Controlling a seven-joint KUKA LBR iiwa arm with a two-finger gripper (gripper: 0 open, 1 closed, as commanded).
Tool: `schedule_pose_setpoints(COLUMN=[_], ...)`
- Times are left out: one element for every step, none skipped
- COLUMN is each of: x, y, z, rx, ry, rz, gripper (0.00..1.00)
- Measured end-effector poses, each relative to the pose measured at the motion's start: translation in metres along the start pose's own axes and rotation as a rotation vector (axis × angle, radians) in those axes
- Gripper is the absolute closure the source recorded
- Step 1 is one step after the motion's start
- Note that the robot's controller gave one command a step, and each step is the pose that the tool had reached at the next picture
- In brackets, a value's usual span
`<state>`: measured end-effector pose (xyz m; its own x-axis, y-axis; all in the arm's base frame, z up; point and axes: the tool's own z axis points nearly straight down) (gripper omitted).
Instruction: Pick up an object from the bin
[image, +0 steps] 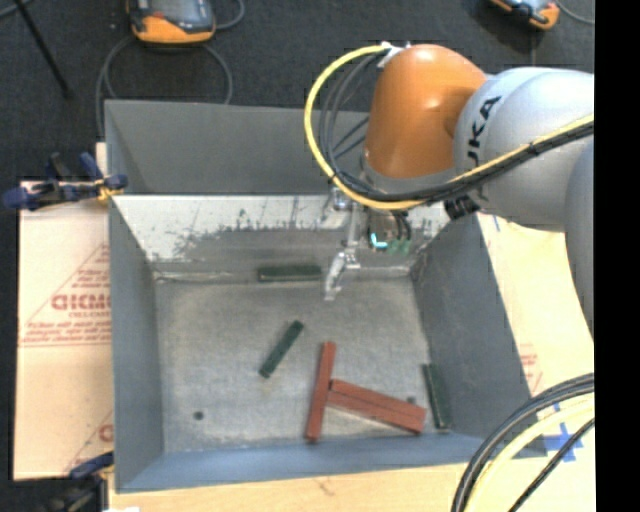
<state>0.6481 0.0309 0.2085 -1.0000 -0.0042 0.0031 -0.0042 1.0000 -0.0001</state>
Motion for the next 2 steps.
schedule_pose_setpoints(x=[-0.001,-0.006], y=[0.000,0.014], z=[-0.005,0.068], rx=[0.000,0.000], ry=[-0.008,-0.013], rz=[0.000,-0.012], gripper=[0.00,0.00])
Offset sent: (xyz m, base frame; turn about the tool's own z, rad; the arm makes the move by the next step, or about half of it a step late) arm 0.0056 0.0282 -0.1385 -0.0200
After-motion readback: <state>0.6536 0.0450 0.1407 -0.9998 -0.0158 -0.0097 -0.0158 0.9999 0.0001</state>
